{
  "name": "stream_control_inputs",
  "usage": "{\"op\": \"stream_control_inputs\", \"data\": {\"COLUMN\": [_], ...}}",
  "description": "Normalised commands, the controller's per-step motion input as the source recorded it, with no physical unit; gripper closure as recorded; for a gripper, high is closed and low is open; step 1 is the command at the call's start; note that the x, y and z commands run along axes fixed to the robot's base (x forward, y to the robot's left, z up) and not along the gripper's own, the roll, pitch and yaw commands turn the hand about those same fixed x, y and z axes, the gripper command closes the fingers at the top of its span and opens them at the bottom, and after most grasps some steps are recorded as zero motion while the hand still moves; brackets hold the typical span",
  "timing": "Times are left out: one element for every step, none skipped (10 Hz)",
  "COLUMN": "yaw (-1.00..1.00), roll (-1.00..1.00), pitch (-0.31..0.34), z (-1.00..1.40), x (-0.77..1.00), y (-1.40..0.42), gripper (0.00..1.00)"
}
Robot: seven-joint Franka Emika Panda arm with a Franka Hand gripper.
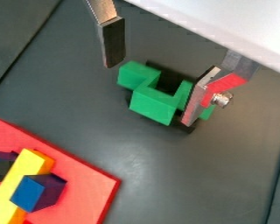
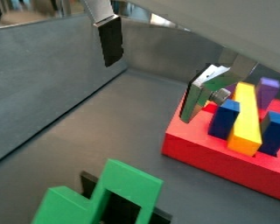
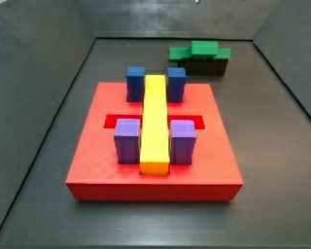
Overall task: Pick up the green object. Move up. Place the green object on the fixture. Regrasp the green object. Move to above the board. Insert the green object.
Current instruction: Regrasp the green object.
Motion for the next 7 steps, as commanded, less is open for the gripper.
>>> {"op": "stream_control_inputs", "data": {"yaw": [0.38,0.52,0.59,0.68,0.73,0.75,0.67], "roll": [0.63,0.33,0.22,0.15,0.21,0.43,0.92], "pitch": [0.000,0.000,-0.063,-0.200,-0.260,-0.349,-0.343], "z": [0.08,0.12,0.03,0.00,0.00,-0.10,-0.17], "x": [0.68,0.66,0.55,0.37,0.26,0.06,0.00], "y": [-0.19,0.00,0.00,0.00,0.00,0.00,0.00], "gripper": [0.00,0.00,0.00,0.00,0.00,0.00,0.00]}}
